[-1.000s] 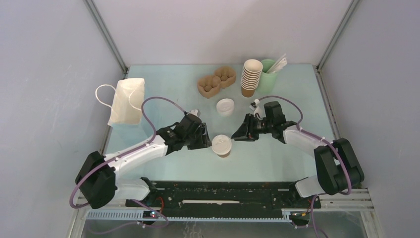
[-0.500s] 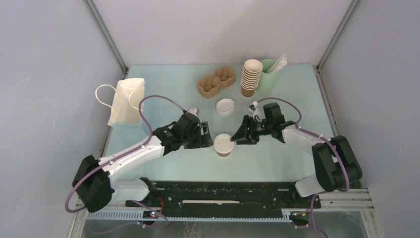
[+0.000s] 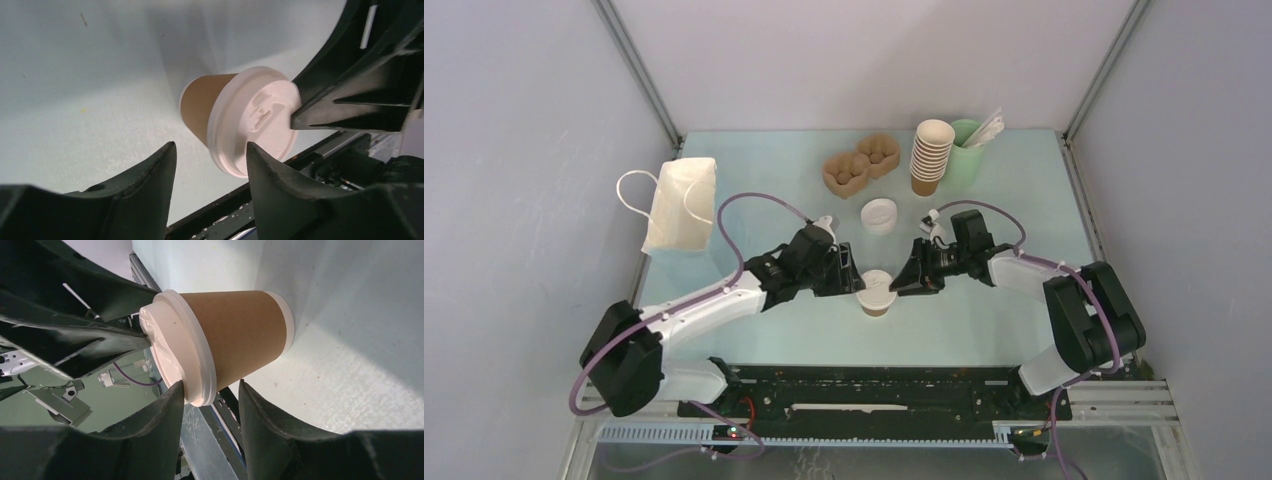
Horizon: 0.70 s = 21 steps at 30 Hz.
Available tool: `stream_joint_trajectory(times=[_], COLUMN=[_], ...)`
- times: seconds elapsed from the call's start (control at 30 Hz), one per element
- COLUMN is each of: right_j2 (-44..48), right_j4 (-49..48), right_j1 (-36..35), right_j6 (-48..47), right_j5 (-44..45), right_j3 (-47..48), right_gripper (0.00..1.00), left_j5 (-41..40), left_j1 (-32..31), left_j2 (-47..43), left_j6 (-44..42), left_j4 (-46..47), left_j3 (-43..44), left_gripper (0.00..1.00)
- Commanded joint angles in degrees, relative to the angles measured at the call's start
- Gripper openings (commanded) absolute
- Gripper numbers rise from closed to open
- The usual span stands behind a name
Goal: Pack the takeout coffee
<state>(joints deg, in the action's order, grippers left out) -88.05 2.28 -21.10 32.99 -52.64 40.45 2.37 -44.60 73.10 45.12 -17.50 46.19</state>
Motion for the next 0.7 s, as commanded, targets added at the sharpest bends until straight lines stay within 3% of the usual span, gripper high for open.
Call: stream_joint_trajectory(times=[0.0, 0.3, 0.47, 0.57, 0.67], right_j2=[-2.04, -3.48, 0.75, 2.48, 2.47], right_j4=[-1.75, -2.95, -3.77, -5.05, -4.63], right_j1=[-0.14, -0.47, 1.14, 1.17, 0.40], right_j6=[-2.34, -3.87, -0.47, 2.25, 2.22], right_j5=[-0.17, 4.05, 1.01, -1.14, -0.75], right_j3=[0.37, -0.90, -0.90, 0.35, 1.84], right_gripper=[0.50, 0.48, 0.50, 0.59, 0.76], left_j5=[1.23, -0.70, -0.73, -1.13, -0.66], left_j1=[-0.58, -0.56, -0.58, -0.53, -0.66], left_j2=[2.26, 3.91, 1.09, 0.83, 1.41], left_j6=[0.91, 2.02, 1.48, 0.75, 0.59], left_j4=[2.98, 2.67, 2.08, 0.82, 0.84], left_j3=[-2.60, -7.08, -6.62, -4.69, -4.10], left_gripper=[0.56, 0.49, 0.50, 0.50, 0.50])
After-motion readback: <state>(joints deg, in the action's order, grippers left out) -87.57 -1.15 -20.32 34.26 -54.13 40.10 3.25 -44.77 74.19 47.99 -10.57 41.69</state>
